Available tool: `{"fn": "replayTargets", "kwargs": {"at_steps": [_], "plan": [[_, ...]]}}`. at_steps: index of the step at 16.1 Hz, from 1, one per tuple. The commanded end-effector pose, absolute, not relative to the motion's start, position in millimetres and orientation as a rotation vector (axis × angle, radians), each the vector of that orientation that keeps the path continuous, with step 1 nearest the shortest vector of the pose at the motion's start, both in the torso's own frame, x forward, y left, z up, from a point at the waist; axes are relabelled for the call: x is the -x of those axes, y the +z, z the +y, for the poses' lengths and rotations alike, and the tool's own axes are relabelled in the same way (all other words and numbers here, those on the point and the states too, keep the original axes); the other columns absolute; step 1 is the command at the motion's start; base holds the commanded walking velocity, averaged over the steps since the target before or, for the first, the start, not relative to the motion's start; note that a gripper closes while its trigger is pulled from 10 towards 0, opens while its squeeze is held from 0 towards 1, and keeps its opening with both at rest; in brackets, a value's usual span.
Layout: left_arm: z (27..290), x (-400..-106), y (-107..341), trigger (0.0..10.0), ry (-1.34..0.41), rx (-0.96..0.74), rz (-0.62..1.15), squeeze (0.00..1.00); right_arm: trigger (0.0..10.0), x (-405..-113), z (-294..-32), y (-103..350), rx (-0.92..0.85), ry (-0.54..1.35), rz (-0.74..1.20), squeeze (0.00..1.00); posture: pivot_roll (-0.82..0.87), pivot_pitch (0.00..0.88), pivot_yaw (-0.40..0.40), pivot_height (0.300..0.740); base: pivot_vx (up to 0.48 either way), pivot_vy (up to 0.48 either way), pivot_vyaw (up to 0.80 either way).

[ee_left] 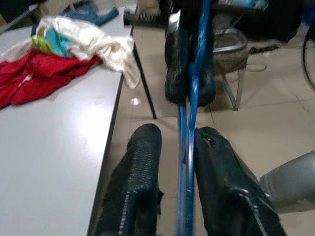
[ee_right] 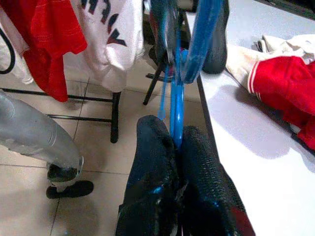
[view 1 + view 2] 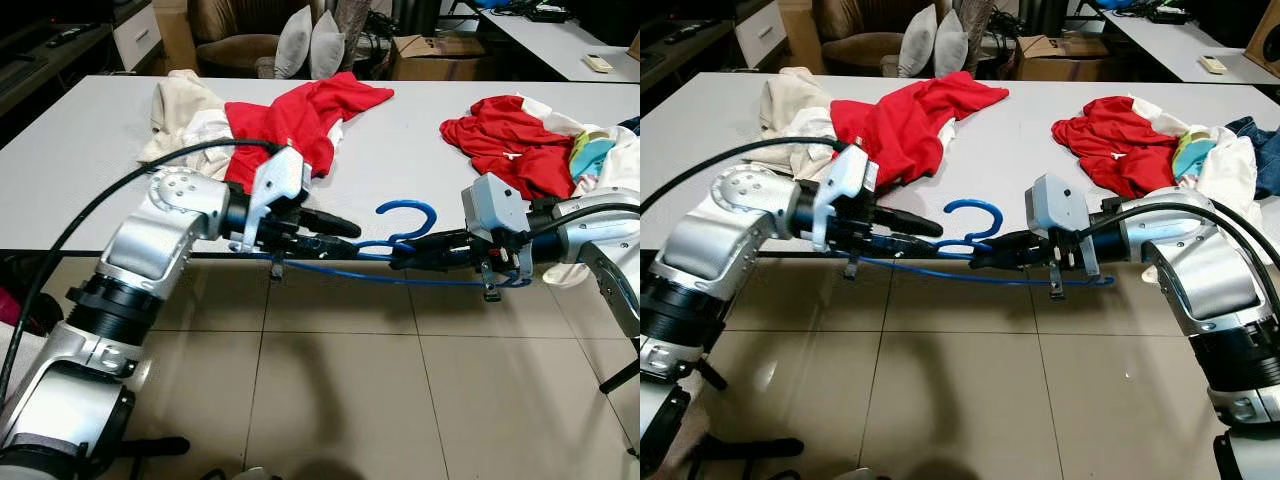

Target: Hang hanger

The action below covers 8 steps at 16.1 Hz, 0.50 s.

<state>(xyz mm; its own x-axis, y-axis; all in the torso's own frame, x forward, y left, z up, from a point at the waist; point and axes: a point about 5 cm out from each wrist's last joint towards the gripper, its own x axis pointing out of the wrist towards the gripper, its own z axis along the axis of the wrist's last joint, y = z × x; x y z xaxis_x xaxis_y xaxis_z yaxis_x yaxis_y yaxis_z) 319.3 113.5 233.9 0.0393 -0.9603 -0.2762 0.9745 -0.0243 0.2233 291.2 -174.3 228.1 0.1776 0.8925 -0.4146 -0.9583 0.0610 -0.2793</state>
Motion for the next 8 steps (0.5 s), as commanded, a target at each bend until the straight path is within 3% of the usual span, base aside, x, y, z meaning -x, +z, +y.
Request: {"fn": "replayTargets", "kwargs": {"at_steps": [1, 2, 3, 8], "plan": [[118.3, -318.9, 251.2, 10.0, -1.542, -0.417, -0.011, 0.87, 0.0, -289.0, -178.9, 233.1, 0.556, 1.382, 0.137, 0.00, -0.14, 0.000, 0.045, 0.740, 0.000, 0.000, 0.00], [118.9, -318.4, 252.0, 10.0, -1.542, -0.412, -0.015, 0.24, 0.0, -288.6, -179.9, 232.2, 0.540, 1.369, 0.137, 0.00, -0.14, 0.000, 0.044, 0.740, 0.000, 0.000, 0.00], [119.0, -317.2, 254.1, 10.0, -1.542, -0.389, -0.032, 0.00, 0.0, -287.0, -181.2, 228.6, 0.518, 1.352, 0.137, 0.00, -0.13, 0.000, 0.040, 0.740, 0.000, 0.000, 0.00], [132.8, -317.1, 256.7, 10.0, -1.417, -0.241, -0.088, 0.00, 0.0, -271.5, -182.6, 197.6, 0.407, 1.253, 0.183, 0.00, -0.13, 0.000, 0.051, 0.740, 0.000, 0.000, 0.00]]}}
